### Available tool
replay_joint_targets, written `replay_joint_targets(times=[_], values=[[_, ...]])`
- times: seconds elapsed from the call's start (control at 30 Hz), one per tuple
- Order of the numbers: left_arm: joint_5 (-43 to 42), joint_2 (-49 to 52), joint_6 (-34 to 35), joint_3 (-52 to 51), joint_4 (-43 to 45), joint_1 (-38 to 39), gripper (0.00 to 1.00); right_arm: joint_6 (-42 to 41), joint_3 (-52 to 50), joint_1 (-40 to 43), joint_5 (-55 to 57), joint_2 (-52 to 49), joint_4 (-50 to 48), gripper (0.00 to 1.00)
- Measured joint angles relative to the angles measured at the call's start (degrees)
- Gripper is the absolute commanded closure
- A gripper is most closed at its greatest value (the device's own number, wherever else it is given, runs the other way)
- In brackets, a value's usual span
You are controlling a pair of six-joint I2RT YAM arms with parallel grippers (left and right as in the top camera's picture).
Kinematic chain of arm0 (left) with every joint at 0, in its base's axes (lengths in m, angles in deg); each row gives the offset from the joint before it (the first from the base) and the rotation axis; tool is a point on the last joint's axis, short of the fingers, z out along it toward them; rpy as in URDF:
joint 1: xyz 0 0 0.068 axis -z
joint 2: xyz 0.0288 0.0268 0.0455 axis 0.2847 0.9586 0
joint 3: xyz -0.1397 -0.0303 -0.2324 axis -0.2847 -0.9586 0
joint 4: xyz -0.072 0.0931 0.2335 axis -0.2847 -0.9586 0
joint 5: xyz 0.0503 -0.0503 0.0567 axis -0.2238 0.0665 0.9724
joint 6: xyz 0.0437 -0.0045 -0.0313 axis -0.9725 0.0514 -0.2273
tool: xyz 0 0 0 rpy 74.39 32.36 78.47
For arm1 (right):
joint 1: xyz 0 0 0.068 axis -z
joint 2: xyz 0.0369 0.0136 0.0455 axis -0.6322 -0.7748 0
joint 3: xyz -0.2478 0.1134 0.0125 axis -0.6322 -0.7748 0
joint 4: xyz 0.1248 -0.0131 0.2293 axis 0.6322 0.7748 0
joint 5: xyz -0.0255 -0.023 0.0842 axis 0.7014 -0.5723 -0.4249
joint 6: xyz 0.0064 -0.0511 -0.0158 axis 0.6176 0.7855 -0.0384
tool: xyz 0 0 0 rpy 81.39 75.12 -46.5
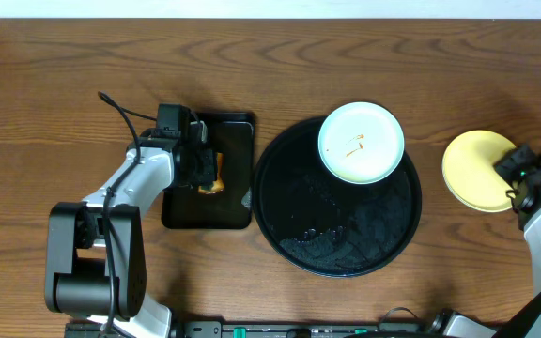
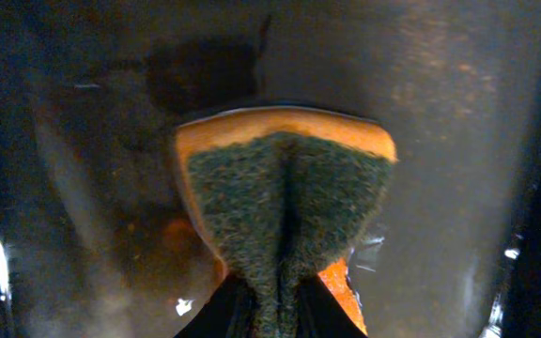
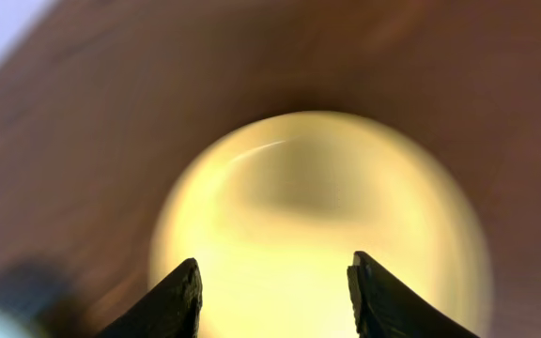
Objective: Clean dirty plates on tray and stack at the side
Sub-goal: 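Lower the yellow plate onto the side plate and open the right gripper, then move the right gripper back to the last pale green plate on the tray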
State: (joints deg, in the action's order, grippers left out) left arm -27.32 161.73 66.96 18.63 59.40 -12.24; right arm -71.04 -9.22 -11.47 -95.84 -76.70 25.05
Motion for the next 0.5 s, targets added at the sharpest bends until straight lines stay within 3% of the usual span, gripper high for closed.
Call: replay_joint_targets(times=[0.07,0.1,0.27,0.5], values=[[1.1,0.0,0.8,0.0,0.0,0.1,0.81,2.3,0.0,-1.4,-7.7,0.0,-0.2,0.5],[1.3,0.0,1.2,0.0,-0.1,0.1,0.92,3.1,0.0,-2.3,-10.0,0.0,0.0,0.49],[0.7,0.0,1.4,0.0,-0.5,0.2,0.93,7.8,0.0,-9.2,-18.0,0.0,4.8,0.48],[-1.6,-1.8,-1.0,0.0,-2.2,0.2,0.93,10.6,0.0,-17.2,-15.4,0.0,10.3,0.51]])
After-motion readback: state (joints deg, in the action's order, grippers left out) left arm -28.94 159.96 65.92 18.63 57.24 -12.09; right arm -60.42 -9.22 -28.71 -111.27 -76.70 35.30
